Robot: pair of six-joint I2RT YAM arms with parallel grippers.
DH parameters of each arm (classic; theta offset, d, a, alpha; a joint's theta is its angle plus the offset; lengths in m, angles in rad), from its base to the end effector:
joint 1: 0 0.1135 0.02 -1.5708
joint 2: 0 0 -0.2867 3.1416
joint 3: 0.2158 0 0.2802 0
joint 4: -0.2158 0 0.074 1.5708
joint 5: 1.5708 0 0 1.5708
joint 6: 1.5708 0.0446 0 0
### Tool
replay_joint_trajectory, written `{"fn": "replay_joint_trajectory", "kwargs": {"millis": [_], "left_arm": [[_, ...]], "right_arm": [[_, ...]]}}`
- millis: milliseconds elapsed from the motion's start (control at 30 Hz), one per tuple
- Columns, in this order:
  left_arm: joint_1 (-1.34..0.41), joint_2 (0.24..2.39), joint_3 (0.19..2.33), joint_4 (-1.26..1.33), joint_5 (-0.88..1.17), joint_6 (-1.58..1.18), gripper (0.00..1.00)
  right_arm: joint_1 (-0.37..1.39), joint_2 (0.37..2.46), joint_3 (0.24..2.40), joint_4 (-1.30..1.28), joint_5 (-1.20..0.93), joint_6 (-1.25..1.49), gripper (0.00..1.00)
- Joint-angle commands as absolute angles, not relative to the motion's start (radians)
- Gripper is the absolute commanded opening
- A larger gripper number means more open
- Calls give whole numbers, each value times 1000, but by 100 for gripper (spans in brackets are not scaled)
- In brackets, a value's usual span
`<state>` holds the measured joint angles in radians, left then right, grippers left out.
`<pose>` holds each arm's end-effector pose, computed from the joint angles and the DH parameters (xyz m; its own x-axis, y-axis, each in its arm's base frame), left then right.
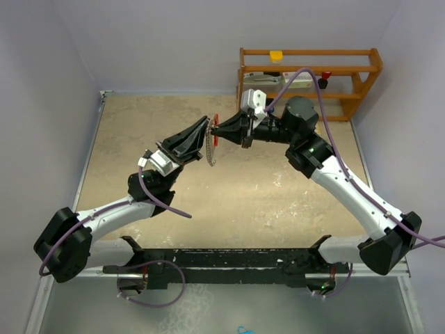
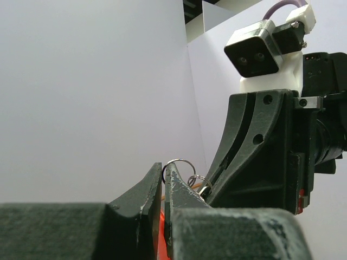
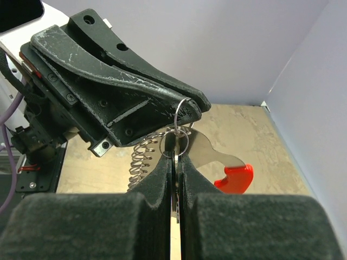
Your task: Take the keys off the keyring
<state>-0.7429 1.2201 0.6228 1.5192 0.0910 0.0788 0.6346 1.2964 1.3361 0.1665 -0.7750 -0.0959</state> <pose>0.1837 -0.1742 0.3728 0.6412 -0.4825 -0.5967 0.6657 0.7366 0.1198 0.2368 0.2131 0.4820 0.2575 0.1046 -0.9606 -0.9548 0.1801 -0.2363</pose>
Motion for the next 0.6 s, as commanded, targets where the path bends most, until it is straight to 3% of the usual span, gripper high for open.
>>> {"fn": "replay_joint_trajectory", "kwargs": {"millis": [0,567], "left_arm": [[-742,1197,690,1722,85,34,0],[-742,1210,782,1723,122,-57,0]], "right_arm": [[634,1306,1329,214,-804,-69,0],[633,1355,1310,275,-874,-54,0]]}}
